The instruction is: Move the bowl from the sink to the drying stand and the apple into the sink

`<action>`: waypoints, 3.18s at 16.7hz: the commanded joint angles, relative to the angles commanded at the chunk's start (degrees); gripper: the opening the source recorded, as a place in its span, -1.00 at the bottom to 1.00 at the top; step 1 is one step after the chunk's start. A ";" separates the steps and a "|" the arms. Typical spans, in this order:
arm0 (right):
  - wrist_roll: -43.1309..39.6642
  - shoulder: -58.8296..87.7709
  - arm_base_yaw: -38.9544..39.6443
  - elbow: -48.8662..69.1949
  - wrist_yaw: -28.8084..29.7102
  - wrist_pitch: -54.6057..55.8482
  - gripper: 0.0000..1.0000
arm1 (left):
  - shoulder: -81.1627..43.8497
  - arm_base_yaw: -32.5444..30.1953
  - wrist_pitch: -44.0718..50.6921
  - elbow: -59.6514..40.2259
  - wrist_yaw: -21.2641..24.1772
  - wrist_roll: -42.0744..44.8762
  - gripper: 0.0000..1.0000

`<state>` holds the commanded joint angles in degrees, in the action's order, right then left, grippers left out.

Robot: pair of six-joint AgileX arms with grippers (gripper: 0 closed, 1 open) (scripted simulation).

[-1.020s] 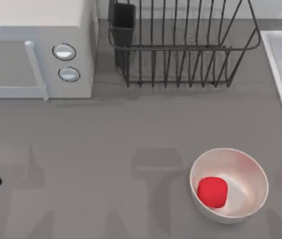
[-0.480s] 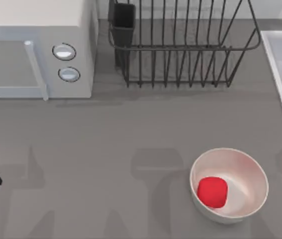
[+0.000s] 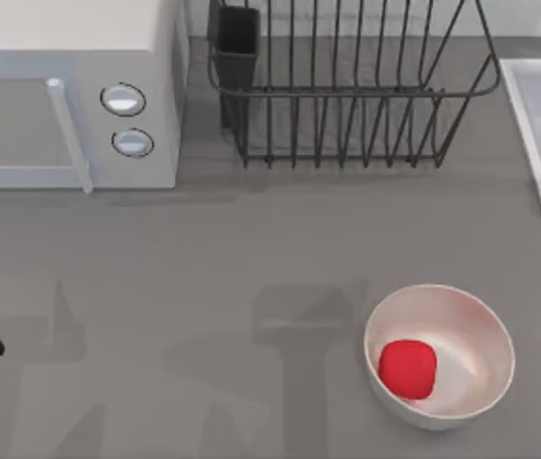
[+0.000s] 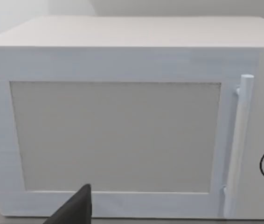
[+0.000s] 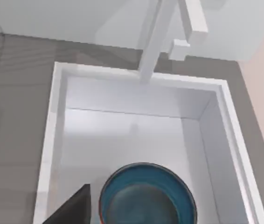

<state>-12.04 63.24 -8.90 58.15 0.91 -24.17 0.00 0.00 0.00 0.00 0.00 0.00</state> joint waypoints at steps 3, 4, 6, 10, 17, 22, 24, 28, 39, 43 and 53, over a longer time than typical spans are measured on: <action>-1.60 18.59 -1.30 11.89 -0.64 -7.90 1.00 | 0.00 0.00 0.00 0.00 0.00 0.00 1.00; -1.84 23.76 -1.69 15.17 -1.11 -10.27 1.00 | 0.00 0.00 0.00 0.00 0.00 0.00 1.00; -2.12 32.14 -2.52 21.44 -2.24 -14.01 1.00 | 0.00 0.00 0.00 0.00 0.00 0.00 1.00; -3.45 42.88 -4.31 36.50 -3.22 -18.56 1.00 | 0.00 0.00 0.00 0.00 0.00 0.00 1.00; -7.29 64.10 -8.45 62.76 -1.45 -30.25 1.00 | 0.00 0.00 0.00 0.00 0.00 0.00 1.00; -8.47 79.97 -12.05 73.80 -1.90 -43.67 1.00 | 0.00 0.00 0.00 0.00 0.00 0.00 1.00; -8.57 83.09 -12.95 75.56 -2.34 -46.64 1.00 | 0.00 0.00 0.00 0.00 0.00 0.00 1.00; -8.59 83.92 -13.22 76.00 -2.51 -47.45 1.00 | 0.00 0.00 0.00 0.00 0.00 0.00 1.00; -8.15 91.10 -12.82 69.25 -2.36 -33.32 1.00 | 0.00 0.00 0.00 0.00 0.00 0.00 1.00; -8.12 91.87 -12.79 68.52 -2.35 -32.00 1.00 | 0.00 0.00 0.00 0.00 0.00 0.00 1.00; -8.12 91.87 -12.79 68.52 -2.35 -32.00 -0.36 | 0.00 0.00 0.00 0.00 0.00 0.00 1.00</action>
<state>-20.16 155.11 -21.69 126.67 -1.44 -56.17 0.00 0.00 0.00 0.00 0.00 0.00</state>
